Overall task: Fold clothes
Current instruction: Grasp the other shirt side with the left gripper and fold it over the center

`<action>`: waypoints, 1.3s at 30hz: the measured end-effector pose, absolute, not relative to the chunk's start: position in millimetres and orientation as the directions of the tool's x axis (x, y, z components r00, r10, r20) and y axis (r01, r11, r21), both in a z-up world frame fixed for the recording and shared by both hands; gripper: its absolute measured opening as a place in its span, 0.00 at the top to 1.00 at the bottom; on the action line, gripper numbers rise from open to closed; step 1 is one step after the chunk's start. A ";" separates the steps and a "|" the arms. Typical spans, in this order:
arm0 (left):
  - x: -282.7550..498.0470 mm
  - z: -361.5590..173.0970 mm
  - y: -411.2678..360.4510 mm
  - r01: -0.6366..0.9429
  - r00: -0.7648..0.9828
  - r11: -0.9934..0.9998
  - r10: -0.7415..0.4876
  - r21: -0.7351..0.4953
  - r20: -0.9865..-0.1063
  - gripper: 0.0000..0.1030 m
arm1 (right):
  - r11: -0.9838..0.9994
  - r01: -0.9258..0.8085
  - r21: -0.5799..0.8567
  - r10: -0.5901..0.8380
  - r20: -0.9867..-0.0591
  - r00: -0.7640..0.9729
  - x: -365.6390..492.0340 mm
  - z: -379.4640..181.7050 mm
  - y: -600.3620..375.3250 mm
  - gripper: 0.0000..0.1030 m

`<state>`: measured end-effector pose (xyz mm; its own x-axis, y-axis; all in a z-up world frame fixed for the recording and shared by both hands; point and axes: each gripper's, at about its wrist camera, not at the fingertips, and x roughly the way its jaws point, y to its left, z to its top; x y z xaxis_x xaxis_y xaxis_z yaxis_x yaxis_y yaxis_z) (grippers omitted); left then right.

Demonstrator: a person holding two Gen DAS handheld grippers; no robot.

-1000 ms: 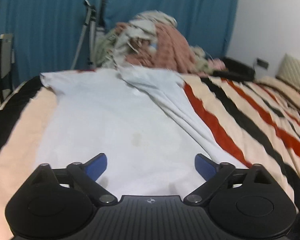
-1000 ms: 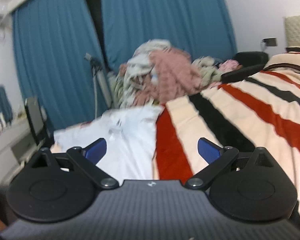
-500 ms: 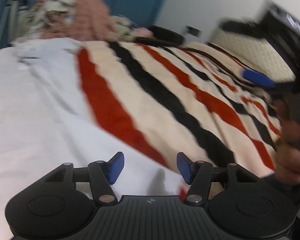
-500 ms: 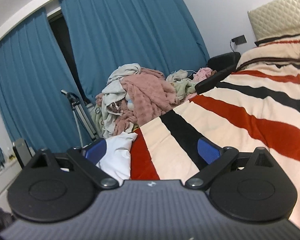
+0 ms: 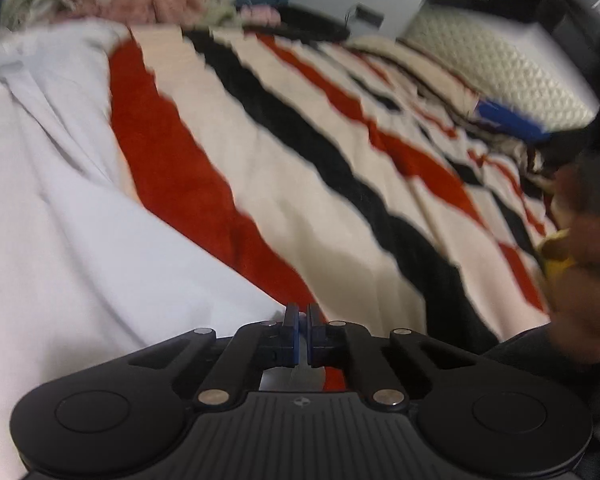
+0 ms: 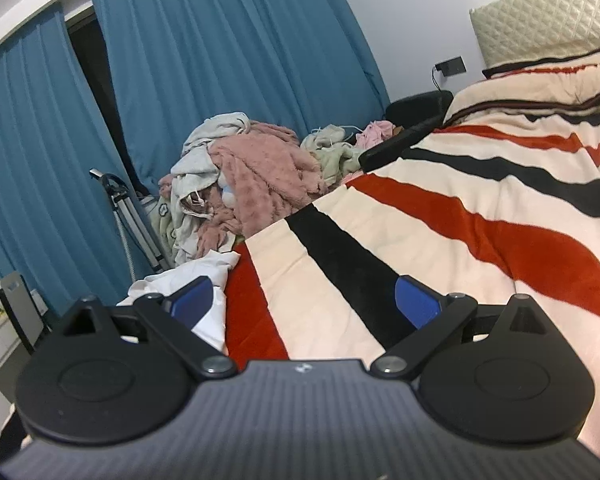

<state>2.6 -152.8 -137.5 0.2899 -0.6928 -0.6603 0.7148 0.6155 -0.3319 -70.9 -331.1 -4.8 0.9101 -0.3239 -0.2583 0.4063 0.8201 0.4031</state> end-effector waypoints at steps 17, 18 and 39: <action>-32.8 -94.5 63.2 0.345 0.462 0.826 -0.562 -0.445 -0.686 0.96 | 0.899 0.274 0.341 -0.177 -0.288 0.941 -57.3 -2.4 -287.7 0.04; -28.8 -98.2 67.2 0.321 0.454 0.831 -0.556 -0.454 -0.697 0.95 | 0.906 0.262 0.332 -0.163 -0.298 0.941 -54.9 -3.4 -283.4 0.04; 9.2 -147.2 -44.8 0.464 0.527 0.886 -0.281 -0.005 -0.802 0.32 | 0.948 0.191 0.255 -0.060 -0.445 0.894 -29.4 -28.6 -239.0 0.04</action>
<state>9.2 -44.8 -147.2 0.5274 -0.2807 -0.8019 0.4638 0.8859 -0.0051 -29.4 -239.0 -28.6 0.8937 -0.0604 -0.4446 0.1909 0.9479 0.2549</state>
